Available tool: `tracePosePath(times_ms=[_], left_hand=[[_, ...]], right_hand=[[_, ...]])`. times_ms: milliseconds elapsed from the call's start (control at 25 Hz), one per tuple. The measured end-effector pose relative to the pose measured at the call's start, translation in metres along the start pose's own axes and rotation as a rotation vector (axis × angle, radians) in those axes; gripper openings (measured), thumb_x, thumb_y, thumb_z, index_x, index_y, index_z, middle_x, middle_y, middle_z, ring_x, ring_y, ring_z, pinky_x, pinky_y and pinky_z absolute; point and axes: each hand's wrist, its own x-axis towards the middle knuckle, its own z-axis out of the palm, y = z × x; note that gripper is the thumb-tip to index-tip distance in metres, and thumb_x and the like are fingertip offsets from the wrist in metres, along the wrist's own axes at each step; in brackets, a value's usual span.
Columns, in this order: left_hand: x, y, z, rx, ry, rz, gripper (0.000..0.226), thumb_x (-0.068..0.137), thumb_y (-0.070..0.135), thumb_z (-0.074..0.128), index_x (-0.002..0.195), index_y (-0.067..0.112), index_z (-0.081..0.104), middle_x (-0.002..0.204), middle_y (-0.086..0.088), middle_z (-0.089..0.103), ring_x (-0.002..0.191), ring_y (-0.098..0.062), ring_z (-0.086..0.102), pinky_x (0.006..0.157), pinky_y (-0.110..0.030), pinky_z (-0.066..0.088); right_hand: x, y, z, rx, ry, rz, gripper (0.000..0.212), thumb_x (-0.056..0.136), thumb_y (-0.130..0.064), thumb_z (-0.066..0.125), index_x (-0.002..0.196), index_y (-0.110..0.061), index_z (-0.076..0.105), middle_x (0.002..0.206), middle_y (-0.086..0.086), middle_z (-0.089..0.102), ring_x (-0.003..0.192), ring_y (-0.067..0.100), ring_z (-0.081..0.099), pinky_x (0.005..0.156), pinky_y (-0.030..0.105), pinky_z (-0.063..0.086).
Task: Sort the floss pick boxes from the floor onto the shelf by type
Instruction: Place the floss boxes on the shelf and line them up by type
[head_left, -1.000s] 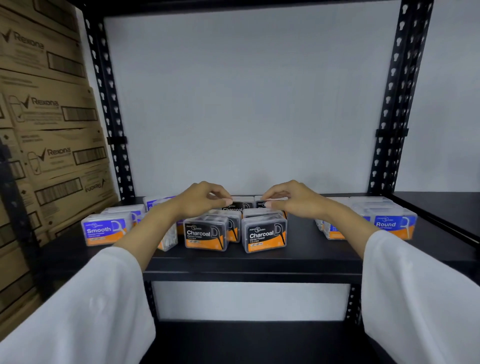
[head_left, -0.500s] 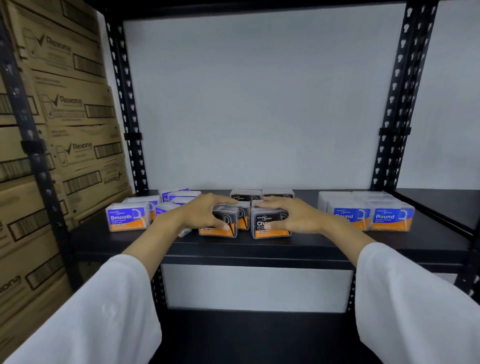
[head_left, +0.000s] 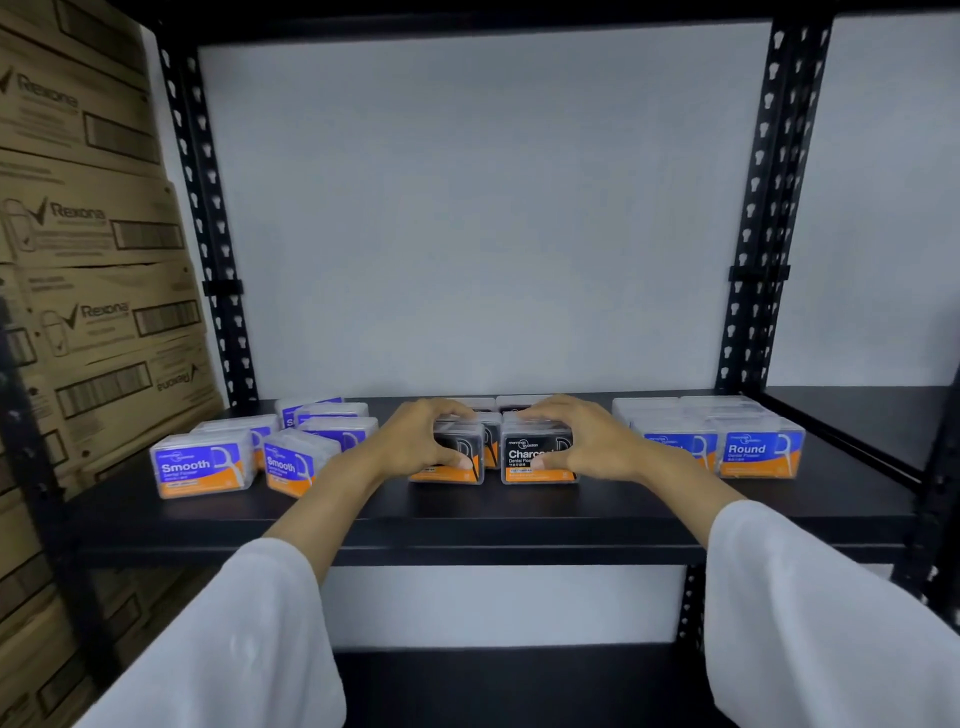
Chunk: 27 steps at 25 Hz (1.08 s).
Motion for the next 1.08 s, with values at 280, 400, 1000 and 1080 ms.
tracePosePath(times_ms=[280,400,1000,1080], left_hand=[[0.010,-0.001,0.015,0.006,0.108,0.001,0.062,0.064,0.025,0.088,0.119,0.018,0.061,0.121,0.003,0.060,0.111,-0.010,0.052,0.090,-0.018,0.037],[0.012,-0.003,0.017,0.040,0.123,0.006,0.061,0.062,0.033,0.088,0.116,0.021,0.062,0.122,0.004,0.059,0.114,-0.012,0.052,0.096,-0.026,0.041],[0.027,-0.017,-0.005,-0.080,-0.184,-0.099,0.085,0.065,0.035,0.086,0.138,0.029,0.042,0.144,0.010,0.035,0.133,-0.010,0.036,0.105,-0.024,0.031],[0.031,-0.017,-0.003,-0.073,-0.169,-0.091,0.082,0.064,0.037,0.086,0.133,0.030,0.043,0.139,0.011,0.035,0.129,-0.009,0.037,0.101,-0.022,0.032]], right_hand=[[0.007,0.009,0.003,0.031,0.034,0.008,0.064,0.082,-0.022,0.072,0.139,-0.023,0.044,0.143,-0.003,0.046,0.125,0.009,0.045,0.098,0.017,0.034],[0.007,0.009,0.003,0.030,0.023,0.001,0.062,0.084,-0.021,0.070,0.140,-0.022,0.043,0.143,-0.003,0.045,0.125,0.009,0.044,0.099,0.016,0.032],[0.035,0.022,-0.022,-0.001,-0.218,0.111,0.089,0.075,-0.052,0.071,0.147,-0.028,0.025,0.157,-0.005,0.021,0.143,0.015,0.022,0.117,0.032,0.022],[0.039,0.023,-0.021,-0.021,-0.198,0.087,0.083,0.074,-0.049,0.073,0.143,-0.026,0.032,0.151,-0.004,0.032,0.136,0.016,0.033,0.112,0.031,0.030]])
